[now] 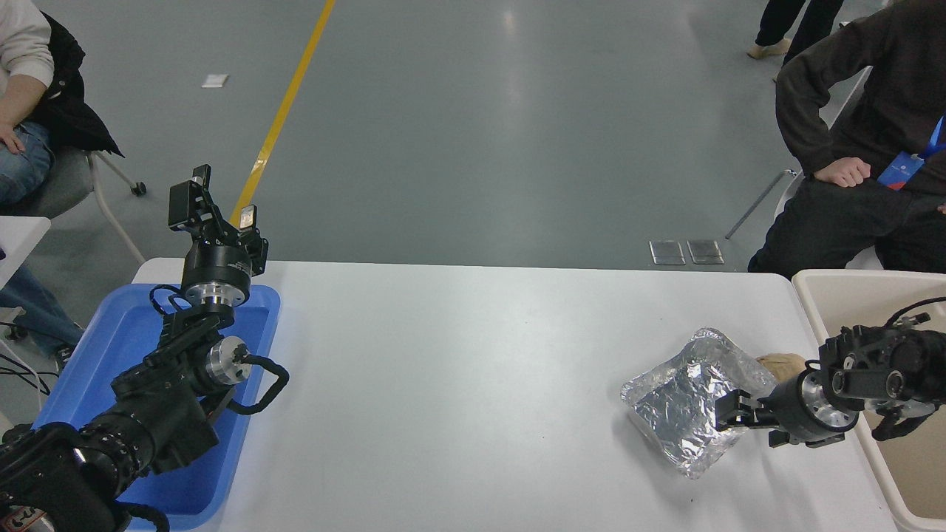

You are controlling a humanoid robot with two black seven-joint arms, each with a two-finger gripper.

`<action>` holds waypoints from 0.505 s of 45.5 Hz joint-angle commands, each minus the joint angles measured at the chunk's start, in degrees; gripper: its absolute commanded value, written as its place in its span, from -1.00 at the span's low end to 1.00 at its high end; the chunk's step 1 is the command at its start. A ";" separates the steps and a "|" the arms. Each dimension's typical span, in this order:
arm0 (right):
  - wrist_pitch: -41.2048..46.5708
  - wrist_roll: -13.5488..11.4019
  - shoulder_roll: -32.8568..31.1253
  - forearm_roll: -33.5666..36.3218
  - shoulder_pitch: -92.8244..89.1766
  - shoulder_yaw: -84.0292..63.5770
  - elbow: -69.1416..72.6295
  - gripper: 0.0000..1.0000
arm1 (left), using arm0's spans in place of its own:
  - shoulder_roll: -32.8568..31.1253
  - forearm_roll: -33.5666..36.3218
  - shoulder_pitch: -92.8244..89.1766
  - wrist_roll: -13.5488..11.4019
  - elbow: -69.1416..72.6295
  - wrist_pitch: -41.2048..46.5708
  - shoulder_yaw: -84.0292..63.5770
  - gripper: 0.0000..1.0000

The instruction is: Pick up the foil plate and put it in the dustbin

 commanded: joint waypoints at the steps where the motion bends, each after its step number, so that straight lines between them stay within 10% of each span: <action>1: -0.74 0.00 0.40 0.05 -0.50 1.11 -0.52 -1.00 | 0.00 0.00 0.00 0.00 0.00 0.00 0.00 0.99; 23: 2.16 0.70 -3.20 -1.27 13.81 -6.88 8.61 -1.00 | 0.00 0.00 -0.08 0.00 0.00 0.00 0.09 0.99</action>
